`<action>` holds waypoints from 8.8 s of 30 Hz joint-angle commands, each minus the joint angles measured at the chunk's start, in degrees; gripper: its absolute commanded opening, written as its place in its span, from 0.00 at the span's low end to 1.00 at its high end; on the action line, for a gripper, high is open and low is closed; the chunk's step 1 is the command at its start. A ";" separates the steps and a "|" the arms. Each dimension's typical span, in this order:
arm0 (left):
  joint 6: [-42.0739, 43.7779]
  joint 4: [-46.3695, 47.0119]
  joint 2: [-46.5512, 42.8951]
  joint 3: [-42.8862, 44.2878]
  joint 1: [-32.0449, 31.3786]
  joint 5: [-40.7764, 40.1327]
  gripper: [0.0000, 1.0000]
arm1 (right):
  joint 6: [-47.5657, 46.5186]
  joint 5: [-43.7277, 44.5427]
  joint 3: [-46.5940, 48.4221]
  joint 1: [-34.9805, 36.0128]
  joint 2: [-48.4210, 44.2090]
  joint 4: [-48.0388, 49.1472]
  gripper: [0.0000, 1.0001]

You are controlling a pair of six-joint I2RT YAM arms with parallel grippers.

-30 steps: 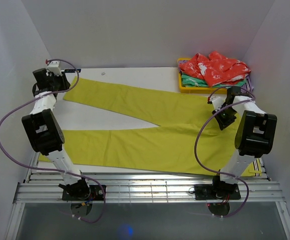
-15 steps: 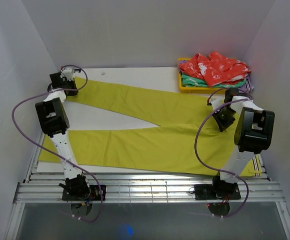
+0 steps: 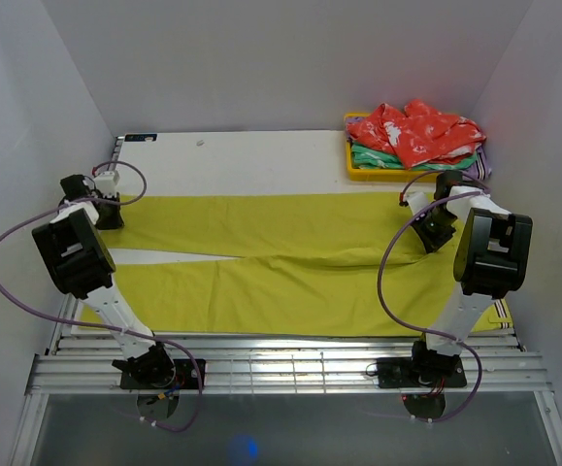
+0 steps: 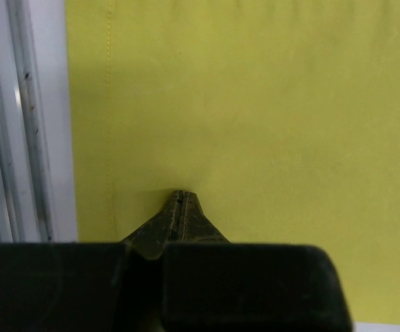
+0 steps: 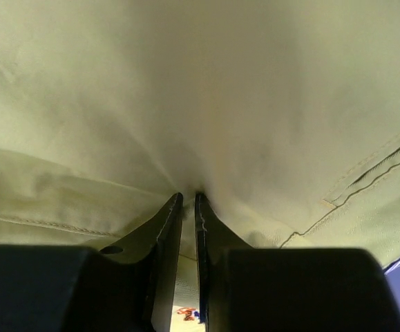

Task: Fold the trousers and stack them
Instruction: Flatten the trousers out, then fold the trousers

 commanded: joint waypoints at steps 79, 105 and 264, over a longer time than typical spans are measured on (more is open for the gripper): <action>65.31 -50.12 22.62 36.32 1.52 18.95 0.00 | -35.48 -22.01 29.90 -13.88 14.00 -9.86 0.72; 51.33 -47.56 21.02 41.13 3.89 17.73 0.80 | -40.49 -17.17 19.61 -13.97 12.68 -9.77 0.49; 43.69 -23.92 -3.32 4.23 11.36 9.81 0.00 | -54.20 -18.58 -10.19 -33.39 -10.26 -5.20 0.08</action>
